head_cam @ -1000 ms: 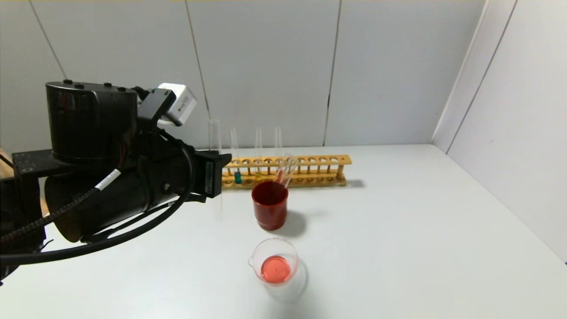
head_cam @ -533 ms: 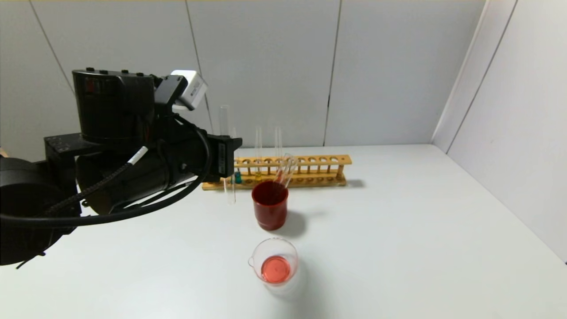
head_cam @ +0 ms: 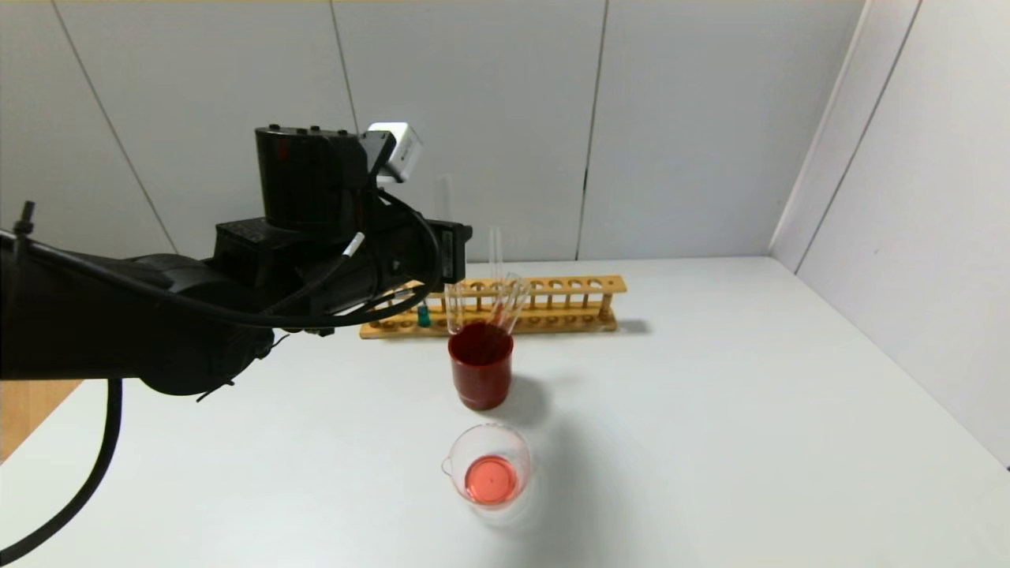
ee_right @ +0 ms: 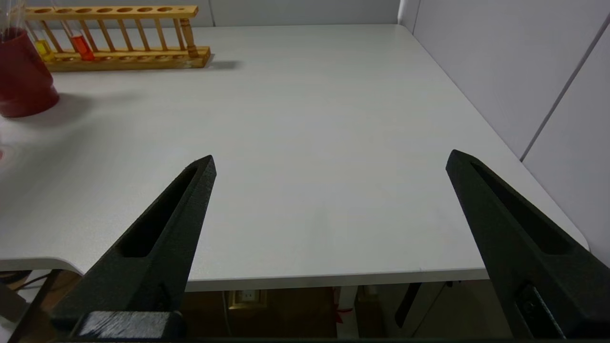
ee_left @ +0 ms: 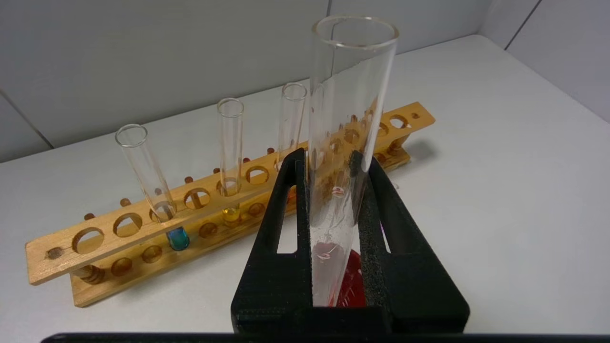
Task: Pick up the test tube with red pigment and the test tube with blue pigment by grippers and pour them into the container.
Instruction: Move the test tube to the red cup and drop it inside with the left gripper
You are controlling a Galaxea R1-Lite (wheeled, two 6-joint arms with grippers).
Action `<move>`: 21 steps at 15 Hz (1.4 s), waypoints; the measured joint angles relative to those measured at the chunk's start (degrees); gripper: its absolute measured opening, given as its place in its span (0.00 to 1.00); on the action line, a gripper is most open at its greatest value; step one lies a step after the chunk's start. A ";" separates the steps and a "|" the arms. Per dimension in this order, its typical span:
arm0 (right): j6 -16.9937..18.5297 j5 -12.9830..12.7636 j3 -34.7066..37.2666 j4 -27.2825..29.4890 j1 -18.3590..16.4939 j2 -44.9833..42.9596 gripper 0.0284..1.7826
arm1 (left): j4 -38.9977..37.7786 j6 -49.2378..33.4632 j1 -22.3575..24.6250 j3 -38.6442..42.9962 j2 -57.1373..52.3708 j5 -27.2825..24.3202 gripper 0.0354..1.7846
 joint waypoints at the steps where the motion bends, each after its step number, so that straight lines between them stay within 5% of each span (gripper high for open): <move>1: 0.02 0.00 0.00 0.00 0.00 0.00 0.95 | 0.00 0.04 0.05 -0.43 1.06 -0.13 0.17; 6: 0.00 0.00 0.00 0.00 0.00 0.00 0.95 | 0.02 0.24 0.57 -1.27 4.53 -5.19 0.17; 21: 0.00 0.00 0.00 0.00 0.00 0.00 0.95 | -2.01 0.17 0.55 -0.89 10.11 -5.45 0.17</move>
